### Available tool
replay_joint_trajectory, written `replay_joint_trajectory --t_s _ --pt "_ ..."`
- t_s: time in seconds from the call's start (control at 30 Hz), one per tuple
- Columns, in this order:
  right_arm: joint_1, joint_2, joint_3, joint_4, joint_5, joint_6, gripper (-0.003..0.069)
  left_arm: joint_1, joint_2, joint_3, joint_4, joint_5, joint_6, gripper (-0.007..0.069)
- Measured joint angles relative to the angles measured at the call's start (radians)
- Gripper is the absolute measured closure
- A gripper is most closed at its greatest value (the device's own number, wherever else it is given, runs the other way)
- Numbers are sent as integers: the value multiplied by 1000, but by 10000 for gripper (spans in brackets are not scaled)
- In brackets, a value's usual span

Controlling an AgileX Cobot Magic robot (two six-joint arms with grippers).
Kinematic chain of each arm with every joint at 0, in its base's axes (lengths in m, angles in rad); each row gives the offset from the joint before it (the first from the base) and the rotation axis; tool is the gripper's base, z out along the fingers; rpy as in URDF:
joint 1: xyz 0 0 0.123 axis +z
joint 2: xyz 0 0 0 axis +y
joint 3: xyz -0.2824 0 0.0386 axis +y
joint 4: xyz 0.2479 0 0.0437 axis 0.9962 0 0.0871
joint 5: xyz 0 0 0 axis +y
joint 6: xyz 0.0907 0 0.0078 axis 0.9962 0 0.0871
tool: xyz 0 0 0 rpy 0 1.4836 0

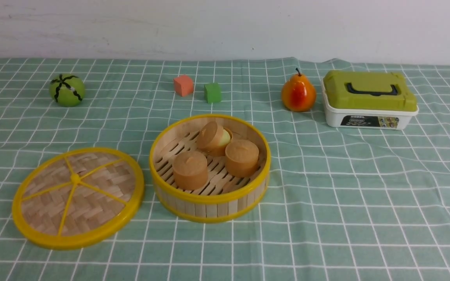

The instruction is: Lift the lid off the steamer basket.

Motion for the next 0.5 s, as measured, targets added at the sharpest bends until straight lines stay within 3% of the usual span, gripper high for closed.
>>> replay_joint_trajectory --t_s 0.17,0.37,0.5 --pt "0 0 0 0 0 0 418 0 0 5 34 3 19 637" --pt "0 0 0 0 0 0 418 0 0 100 168 3 40 637" --pt "0 0 0 0 0 0 418 0 0 187 323 11 7 637"
